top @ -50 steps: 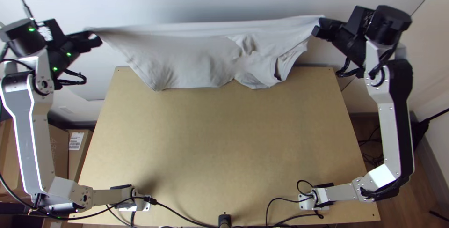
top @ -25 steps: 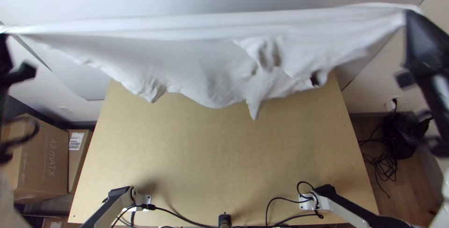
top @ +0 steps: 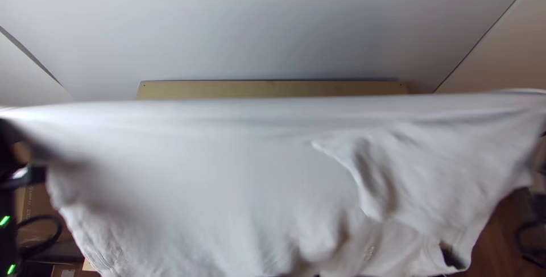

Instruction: Fold the t-shirt

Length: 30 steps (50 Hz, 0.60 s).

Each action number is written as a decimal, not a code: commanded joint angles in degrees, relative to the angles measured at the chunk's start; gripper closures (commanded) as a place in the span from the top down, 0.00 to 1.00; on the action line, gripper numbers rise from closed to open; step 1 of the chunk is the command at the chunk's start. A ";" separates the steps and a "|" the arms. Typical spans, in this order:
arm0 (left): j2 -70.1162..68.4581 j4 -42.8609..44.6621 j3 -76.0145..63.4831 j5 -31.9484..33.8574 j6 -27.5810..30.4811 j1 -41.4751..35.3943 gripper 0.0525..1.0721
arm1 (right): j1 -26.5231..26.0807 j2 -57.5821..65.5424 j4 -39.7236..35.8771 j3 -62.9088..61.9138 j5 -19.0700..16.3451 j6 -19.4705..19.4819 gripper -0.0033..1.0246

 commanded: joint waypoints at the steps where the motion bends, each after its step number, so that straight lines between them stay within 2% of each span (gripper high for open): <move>1: 0.55 0.61 -8.80 -2.92 -4.69 0.06 0.03 | -0.26 -2.06 4.12 -11.59 2.64 0.68 0.03; 9: -0.33 3.25 -27.26 0.59 -7.24 -0.03 0.03 | 1.15 -6.28 12.11 -34.09 2.73 2.70 0.03; 14: -0.42 10.28 -42.29 2.35 -7.33 -0.20 0.03 | 1.76 -6.54 17.65 -47.62 2.73 5.17 0.03; 18: 2.30 17.05 -52.49 2.88 -7.07 -1.17 0.03 | 1.23 -4.61 24.42 -58.34 2.64 5.34 0.03; 23: 10.30 25.66 -59.69 2.88 -6.98 -2.13 0.03 | 0.27 2.42 35.14 -68.54 1.77 5.25 0.03; 30: 24.45 35.95 -61.27 2.88 -6.72 -2.75 0.03 | -1.93 17.19 47.71 -72.14 1.06 6.48 0.03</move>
